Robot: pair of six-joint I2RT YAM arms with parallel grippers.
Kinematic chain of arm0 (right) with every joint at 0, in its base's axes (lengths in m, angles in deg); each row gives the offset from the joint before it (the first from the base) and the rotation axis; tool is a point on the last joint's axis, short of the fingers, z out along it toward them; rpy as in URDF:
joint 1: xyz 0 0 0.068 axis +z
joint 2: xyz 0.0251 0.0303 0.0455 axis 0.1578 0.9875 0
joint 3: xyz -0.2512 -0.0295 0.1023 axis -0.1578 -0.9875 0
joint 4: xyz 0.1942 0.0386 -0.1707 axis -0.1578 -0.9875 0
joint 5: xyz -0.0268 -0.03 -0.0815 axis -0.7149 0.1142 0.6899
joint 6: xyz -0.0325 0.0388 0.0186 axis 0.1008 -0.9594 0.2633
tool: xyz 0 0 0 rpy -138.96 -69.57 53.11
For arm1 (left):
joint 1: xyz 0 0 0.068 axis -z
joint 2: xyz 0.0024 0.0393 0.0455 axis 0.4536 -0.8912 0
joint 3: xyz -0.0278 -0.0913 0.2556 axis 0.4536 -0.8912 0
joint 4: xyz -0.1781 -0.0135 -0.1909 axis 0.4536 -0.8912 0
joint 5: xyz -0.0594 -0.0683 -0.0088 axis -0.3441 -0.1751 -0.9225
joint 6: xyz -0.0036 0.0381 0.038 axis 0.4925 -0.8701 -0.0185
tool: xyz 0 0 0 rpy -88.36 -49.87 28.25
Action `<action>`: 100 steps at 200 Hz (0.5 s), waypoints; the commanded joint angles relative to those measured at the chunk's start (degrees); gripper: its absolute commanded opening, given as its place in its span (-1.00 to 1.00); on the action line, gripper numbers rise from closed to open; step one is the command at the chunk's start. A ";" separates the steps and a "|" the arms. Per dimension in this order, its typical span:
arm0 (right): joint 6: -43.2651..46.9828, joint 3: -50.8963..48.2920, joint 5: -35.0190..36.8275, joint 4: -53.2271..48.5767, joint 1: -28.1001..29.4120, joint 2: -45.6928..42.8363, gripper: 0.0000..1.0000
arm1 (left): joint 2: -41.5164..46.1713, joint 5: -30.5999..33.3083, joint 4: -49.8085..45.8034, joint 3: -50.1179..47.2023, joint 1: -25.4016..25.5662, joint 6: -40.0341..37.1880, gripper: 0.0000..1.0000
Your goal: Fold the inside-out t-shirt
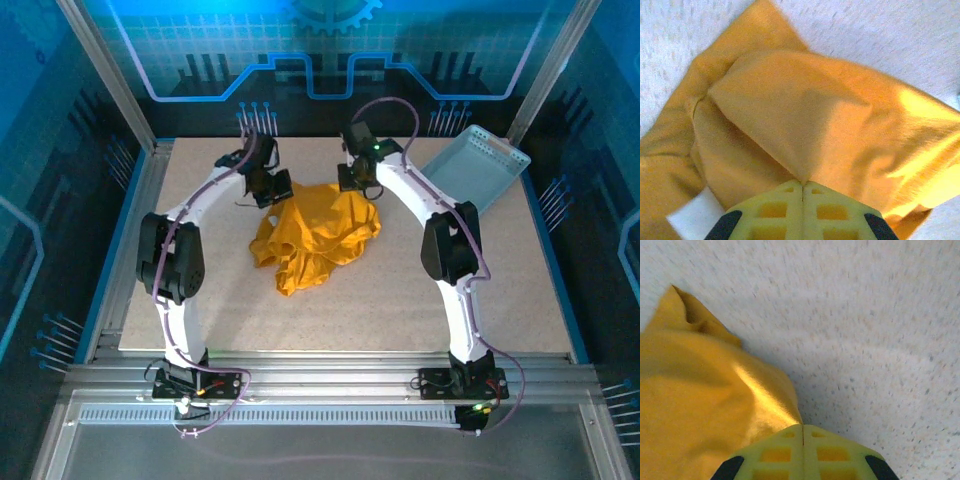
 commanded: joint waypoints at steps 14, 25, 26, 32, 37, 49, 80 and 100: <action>2.83 17.42 2.43 -6.01 -0.14 -4.13 -1.00 | 5.46 -2.30 -4.06 12.66 -3.09 -0.47 -1.00; 3.24 22.32 2.82 -6.92 -0.22 -5.52 -1.00 | 9.15 -1.84 -3.28 15.17 -3.60 -0.44 -1.00; 3.26 22.57 2.80 -6.96 -0.22 -5.74 -1.00 | 9.51 -1.81 -3.22 15.31 -3.65 -0.45 -1.00; 3.36 23.85 2.88 -6.74 -0.23 -7.18 -1.00 | 11.95 -1.11 -2.56 16.23 -3.78 -0.53 -1.00; 3.37 23.94 2.91 -6.06 -0.23 -8.71 -1.00 | 13.72 -0.57 -1.74 16.57 -3.79 -0.74 -1.00; 3.67 20.83 2.14 -2.81 -0.23 -13.27 -1.00 | 19.00 -0.36 0.67 15.49 -3.69 -1.16 -1.00; 4.17 1.39 -1.35 7.16 0.40 -27.27 -1.00 | 30.47 -4.30 4.37 3.95 -2.38 -0.86 -1.00; 5.59 -14.00 0.29 11.14 2.39 -34.50 -1.00 | 36.90 -4.04 3.73 -8.72 -0.49 -0.57 -1.00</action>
